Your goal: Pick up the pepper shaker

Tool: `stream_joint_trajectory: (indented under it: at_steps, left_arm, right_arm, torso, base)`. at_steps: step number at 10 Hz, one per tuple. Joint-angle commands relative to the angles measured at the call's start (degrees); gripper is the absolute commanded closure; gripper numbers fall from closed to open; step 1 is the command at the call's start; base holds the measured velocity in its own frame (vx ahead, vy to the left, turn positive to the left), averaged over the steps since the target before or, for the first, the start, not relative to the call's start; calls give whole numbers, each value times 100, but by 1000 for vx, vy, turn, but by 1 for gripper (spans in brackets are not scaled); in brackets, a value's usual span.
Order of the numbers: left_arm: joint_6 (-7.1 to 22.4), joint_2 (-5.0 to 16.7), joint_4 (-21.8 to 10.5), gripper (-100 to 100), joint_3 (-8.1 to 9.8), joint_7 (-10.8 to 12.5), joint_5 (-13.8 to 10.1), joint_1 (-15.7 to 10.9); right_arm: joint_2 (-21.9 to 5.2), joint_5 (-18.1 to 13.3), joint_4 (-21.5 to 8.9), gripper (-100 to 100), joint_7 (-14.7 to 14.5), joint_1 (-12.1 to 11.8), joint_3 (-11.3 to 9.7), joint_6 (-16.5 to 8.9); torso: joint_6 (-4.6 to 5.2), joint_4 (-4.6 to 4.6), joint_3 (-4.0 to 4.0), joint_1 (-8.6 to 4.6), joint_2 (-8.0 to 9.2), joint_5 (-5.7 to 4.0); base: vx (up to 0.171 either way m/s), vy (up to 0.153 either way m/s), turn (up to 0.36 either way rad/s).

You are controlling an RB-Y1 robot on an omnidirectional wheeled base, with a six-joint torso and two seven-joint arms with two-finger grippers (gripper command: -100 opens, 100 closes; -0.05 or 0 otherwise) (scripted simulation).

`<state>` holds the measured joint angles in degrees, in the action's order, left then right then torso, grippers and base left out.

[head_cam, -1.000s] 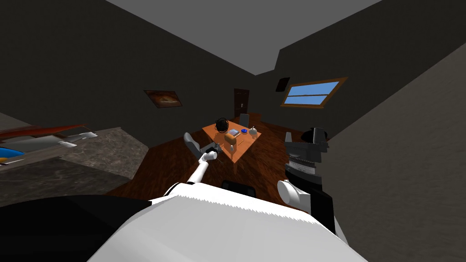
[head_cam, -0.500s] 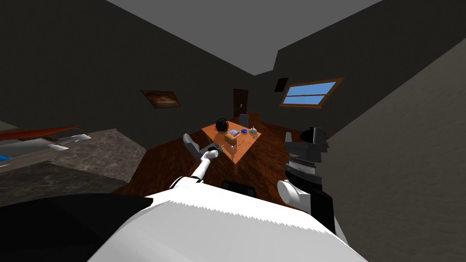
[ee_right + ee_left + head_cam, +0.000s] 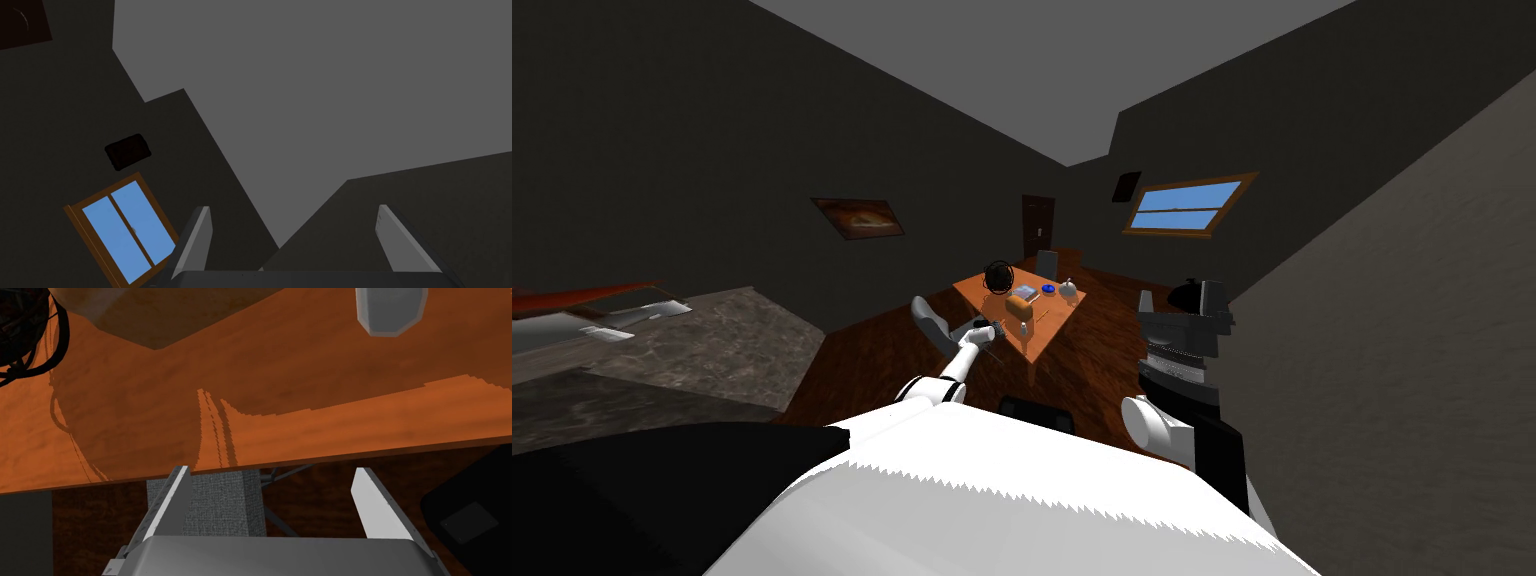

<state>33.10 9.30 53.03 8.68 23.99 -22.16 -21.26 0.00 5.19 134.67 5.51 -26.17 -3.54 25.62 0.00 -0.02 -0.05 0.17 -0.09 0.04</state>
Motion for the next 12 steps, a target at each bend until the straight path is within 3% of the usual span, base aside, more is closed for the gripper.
stream_joint_trajectory:
  at_steps: [1,2,5,7,9,12]
  left_arm:
    - [85,0,-286,-100,22,11,-47,-148]
    - [294,-32,-527,-100,76,69,-63,-363]
    - [492,-70,-893,-100,129,121,-77,-569]
    - [849,-164,-1318,-100,228,211,-98,-956]
    - [849,-164,-1394,-100,228,211,-98,-956]
    - [1148,-279,-1812,-100,315,283,-112,-1298]
  right_arm:
    - [0,0,0,0,0,0,0,0]
    - [0,0,0,0,0,0,0,0]
    - [0,0,0,0,0,0,0,0]
    - [0,0,0,0,0,0,0,0]
    - [0,0,0,0,0,-1,0,0]
    - [0,0,0,0,0,0,0,0]
  torso:
    - [0,0,0,0,0,0]
    - [-1,-1,0,-3,1,0]
    - [0,0,1,-5,2,-1]
    - [0,-1,0,-4,0,0]
    - [-3,-2,-3,-1,-5,1]
    - [-2,0,1,-9,3,-1]
  base:
    - [21,43,-42]
    - [23,41,-62]
    - [18,42,-50]
    - [33,56,-96]
    - [29,40,-10]
    - [19,37,-53]
